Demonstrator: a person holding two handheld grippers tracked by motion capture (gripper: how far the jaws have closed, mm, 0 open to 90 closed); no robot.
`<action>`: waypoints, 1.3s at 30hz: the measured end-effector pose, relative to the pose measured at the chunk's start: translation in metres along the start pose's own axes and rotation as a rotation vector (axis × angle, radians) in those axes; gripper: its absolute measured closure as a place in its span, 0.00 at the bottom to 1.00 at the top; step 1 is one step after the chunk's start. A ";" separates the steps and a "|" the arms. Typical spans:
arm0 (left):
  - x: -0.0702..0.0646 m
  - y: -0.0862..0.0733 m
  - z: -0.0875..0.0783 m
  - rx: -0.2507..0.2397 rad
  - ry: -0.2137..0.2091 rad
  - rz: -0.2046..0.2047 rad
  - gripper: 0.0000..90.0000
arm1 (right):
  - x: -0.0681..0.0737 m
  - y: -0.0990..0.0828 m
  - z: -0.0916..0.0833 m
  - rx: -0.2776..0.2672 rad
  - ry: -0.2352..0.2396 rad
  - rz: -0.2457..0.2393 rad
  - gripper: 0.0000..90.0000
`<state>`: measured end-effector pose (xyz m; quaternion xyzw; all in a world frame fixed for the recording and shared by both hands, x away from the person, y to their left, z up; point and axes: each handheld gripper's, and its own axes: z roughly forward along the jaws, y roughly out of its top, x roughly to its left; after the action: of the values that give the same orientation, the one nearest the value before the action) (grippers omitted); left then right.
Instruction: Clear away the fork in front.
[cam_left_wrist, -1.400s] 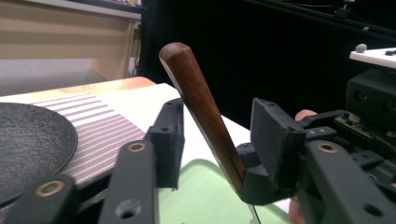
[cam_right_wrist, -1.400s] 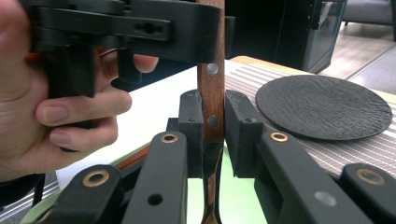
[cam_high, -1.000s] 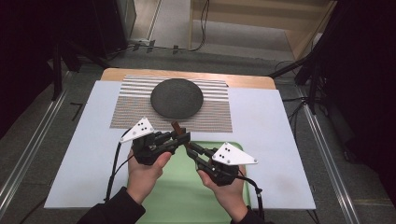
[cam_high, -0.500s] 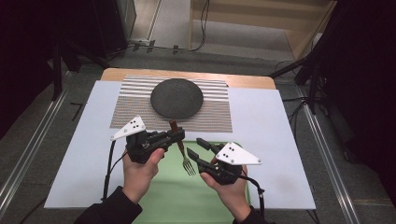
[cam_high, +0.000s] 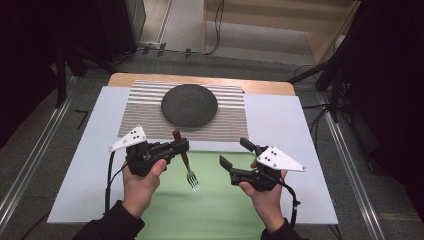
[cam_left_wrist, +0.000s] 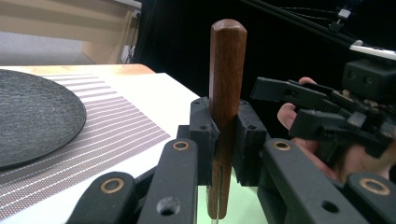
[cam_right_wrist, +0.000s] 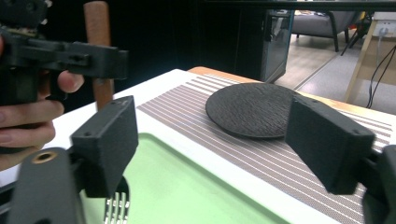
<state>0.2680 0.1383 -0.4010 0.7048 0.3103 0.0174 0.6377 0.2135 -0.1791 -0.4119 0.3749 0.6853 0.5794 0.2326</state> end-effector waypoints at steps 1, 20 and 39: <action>0.000 0.000 -0.001 0.002 0.001 0.002 0.89 | -0.003 -0.001 -0.001 -0.002 -0.011 0.005 0.12; 0.002 -0.004 -0.013 0.022 -0.102 0.016 0.89 | -0.059 -0.030 -0.036 -0.012 -0.169 0.039 0.00; 0.011 -0.011 -0.027 0.048 -0.152 -0.013 0.89 | -0.098 -0.054 -0.066 -0.024 -0.254 0.057 0.00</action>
<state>0.2608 0.1677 -0.4105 0.7171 0.2661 -0.0476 0.6425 0.2109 -0.2993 -0.4613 0.4616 0.6325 0.5419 0.3053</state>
